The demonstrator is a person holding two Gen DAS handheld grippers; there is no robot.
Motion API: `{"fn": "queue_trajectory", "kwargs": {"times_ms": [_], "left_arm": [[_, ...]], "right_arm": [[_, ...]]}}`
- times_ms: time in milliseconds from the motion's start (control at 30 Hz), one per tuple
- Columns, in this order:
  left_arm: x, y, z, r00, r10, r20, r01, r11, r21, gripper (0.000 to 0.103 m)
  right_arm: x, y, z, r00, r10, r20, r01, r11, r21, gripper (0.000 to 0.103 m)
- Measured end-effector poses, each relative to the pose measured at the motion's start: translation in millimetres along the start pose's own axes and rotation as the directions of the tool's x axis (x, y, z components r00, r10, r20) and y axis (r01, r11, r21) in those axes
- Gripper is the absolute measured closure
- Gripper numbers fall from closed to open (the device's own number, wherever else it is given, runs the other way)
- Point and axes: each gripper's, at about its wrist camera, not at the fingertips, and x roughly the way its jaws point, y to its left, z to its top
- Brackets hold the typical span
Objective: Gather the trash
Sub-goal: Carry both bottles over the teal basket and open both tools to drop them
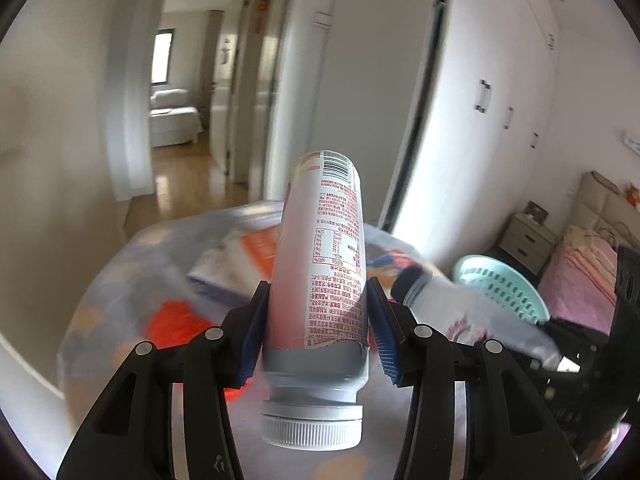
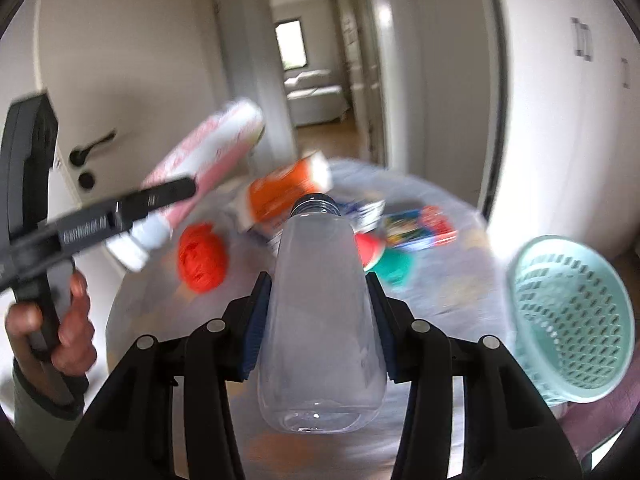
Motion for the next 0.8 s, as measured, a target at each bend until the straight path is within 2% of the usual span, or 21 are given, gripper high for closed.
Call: {"fn": "queue_trajectory", "kwargs": {"times_ms": [167, 300, 367, 533, 600, 667, 700, 800], "left_arm": [[21.4, -49.6, 10.9, 0.996, -0.091, -0.023, 0.092, 0.994, 0.056, 0.057], [46.6, -94.1, 17.6, 0.985, -0.165, -0.059, 0.170, 0.980, 0.106, 0.057], [63.0, -118.0, 19.0, 0.975, -0.206, -0.087, 0.216, 0.969, 0.118, 0.057], [112.0, -172.9, 18.6, 0.935, -0.301, -0.185, 0.326, 0.937, 0.124, 0.057], [126.0, -188.7, 16.0, 0.922, -0.321, -0.216, 0.353, 0.926, 0.130, 0.057], [151.4, -208.1, 12.2, 0.901, -0.343, -0.267, 0.385, 0.914, 0.125, 0.057], [161.3, -214.4, 9.3, 0.893, -0.345, -0.288, 0.391, 0.912, 0.121, 0.057], [198.8, -230.9, -5.1, 0.857, -0.357, -0.373, 0.415, 0.906, 0.086, 0.057]], "right_arm": [[-33.5, -53.6, 8.9, 0.990, -0.123, 0.072, 0.116, 0.988, 0.098, 0.059], [-56.2, -105.8, 6.8, 0.963, -0.252, 0.100, 0.229, 0.953, 0.197, 0.059], [-63.3, -138.4, 2.3, 0.944, -0.318, 0.086, 0.286, 0.921, 0.265, 0.059], [-64.5, -213.0, -21.0, 0.895, -0.443, -0.040, 0.418, 0.807, 0.417, 0.059], [-61.1, -238.1, -33.0, 0.881, -0.462, -0.100, 0.452, 0.762, 0.463, 0.059], [-54.2, -261.1, -47.0, 0.866, -0.475, -0.158, 0.485, 0.719, 0.497, 0.059], [-50.6, -268.7, -51.8, 0.861, -0.476, -0.180, 0.497, 0.706, 0.505, 0.059], [-36.6, -284.1, -68.6, 0.854, -0.457, -0.249, 0.516, 0.680, 0.521, 0.059]]}}
